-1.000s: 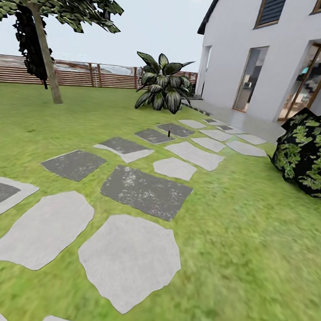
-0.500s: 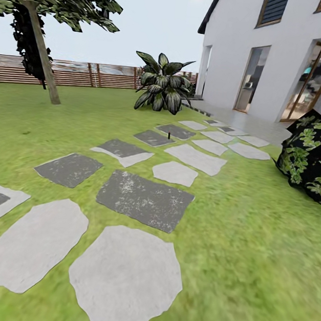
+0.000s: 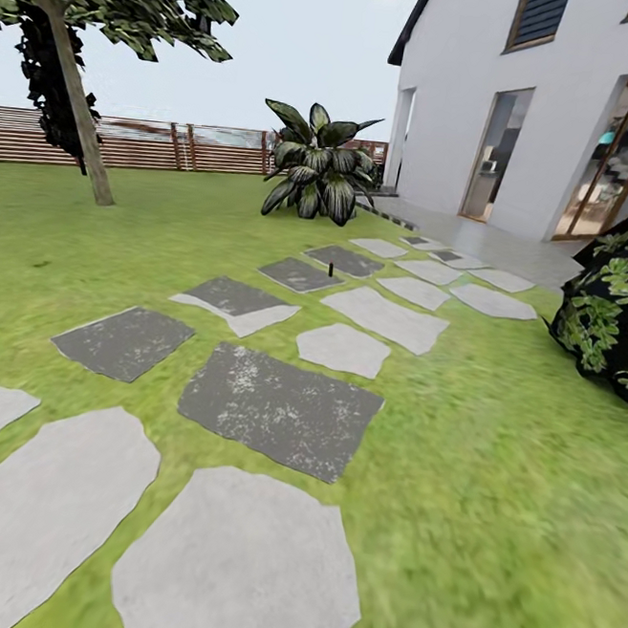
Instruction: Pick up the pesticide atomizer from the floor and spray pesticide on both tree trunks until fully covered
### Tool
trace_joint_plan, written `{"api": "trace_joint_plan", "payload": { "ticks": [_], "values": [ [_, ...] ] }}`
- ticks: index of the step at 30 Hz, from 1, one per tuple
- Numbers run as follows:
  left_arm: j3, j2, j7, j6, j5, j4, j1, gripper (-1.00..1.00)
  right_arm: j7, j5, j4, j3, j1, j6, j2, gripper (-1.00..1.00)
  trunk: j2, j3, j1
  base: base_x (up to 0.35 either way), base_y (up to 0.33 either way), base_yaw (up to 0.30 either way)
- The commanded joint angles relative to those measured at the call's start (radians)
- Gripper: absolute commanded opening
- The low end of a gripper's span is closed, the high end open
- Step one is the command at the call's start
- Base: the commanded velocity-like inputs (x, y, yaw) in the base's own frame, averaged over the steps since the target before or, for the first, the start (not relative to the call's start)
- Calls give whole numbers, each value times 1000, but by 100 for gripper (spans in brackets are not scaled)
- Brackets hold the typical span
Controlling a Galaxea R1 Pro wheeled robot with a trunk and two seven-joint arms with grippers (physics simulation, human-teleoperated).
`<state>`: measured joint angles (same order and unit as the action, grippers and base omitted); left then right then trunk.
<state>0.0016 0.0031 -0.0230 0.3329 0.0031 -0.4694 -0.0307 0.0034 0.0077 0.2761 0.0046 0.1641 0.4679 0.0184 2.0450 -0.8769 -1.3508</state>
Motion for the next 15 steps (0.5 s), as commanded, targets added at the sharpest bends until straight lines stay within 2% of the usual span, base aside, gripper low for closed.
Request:
{"api": "trace_joint_plan", "payload": {
  "ticks": [1, 15],
  "values": [
    [0, 0, 0, 0, 0, 0, 0, 100, 0, 0, 0, 0, 0, 0, 0, 100, 0, 0, 0, 339, 0, 0],
    [0, 0, 0, 0, 0, 0, 0, 100, 1, 0, 0, 0, 0, 0, 0, 100, 0, 0, 0, 339, 0, 0]
  ]
}}
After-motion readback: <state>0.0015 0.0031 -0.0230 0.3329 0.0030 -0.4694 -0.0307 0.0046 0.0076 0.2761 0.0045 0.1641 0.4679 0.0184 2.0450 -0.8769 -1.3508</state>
